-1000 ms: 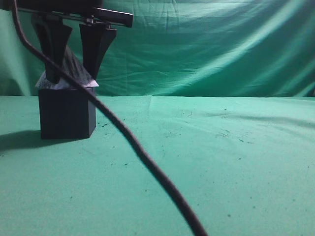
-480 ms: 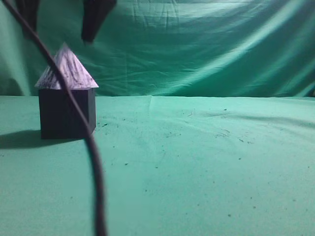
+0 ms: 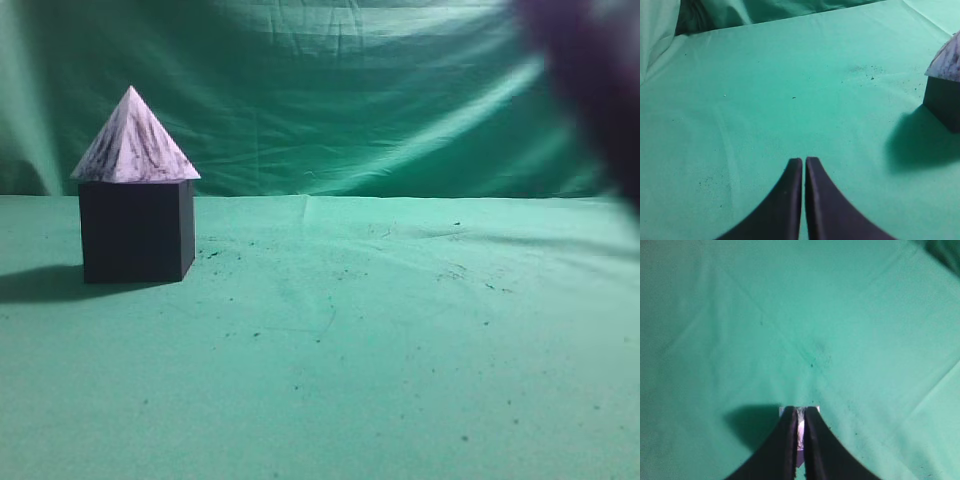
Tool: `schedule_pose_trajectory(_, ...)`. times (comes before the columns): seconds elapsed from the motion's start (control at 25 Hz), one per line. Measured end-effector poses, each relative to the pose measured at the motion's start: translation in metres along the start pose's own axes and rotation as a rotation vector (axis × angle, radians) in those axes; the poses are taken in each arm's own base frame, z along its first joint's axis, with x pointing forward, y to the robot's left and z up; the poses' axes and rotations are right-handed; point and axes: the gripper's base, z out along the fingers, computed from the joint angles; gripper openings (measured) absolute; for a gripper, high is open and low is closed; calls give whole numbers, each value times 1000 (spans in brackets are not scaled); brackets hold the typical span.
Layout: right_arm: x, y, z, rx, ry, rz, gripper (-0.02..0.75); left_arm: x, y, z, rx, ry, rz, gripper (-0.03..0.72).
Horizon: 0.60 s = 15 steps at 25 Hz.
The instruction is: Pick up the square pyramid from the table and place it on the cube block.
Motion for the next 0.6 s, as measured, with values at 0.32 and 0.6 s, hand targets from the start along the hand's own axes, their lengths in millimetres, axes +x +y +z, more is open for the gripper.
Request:
schedule_pose_trajectory(0.32,39,-12,-100,103,-68,51,0,0,0,0,0,0,0,0)
schedule_pose_trajectory(0.6,111,-16,-129,143,27,80,0,0,0,0,0,0,0,0)
